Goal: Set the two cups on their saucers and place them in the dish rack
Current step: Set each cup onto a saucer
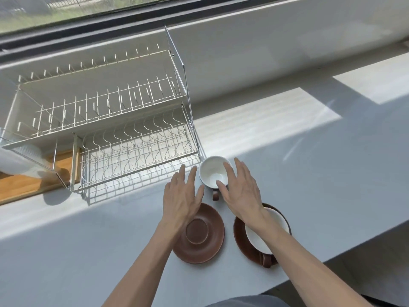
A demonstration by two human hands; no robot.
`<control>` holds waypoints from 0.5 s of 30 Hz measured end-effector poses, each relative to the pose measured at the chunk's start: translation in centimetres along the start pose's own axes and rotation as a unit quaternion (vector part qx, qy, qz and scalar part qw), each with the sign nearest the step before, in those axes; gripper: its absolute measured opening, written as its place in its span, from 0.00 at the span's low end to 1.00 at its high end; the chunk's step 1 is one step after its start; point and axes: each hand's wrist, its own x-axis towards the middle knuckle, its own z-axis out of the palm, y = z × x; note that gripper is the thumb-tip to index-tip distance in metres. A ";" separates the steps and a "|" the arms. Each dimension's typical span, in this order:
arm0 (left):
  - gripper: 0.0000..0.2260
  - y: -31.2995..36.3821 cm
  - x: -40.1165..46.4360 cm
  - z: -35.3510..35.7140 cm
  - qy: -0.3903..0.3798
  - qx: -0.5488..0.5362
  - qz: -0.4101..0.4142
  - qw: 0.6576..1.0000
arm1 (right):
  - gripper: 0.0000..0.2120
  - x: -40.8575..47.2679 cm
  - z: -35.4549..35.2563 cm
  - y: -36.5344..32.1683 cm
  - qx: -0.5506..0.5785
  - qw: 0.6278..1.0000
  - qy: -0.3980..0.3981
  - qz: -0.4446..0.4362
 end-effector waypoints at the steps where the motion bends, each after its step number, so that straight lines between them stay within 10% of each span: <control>1: 0.28 0.2 0.2 0.2 0.003 -0.026 -0.004 1.000 | 0.29 0.4 0.3 0.0 0.020 1.000 -0.003 0.006; 15: 0.24 1.8 3.9 1.0 -0.135 -0.542 -0.185 0.809 | 0.25 4.3 1.1 0.3 0.346 0.906 -0.069 0.233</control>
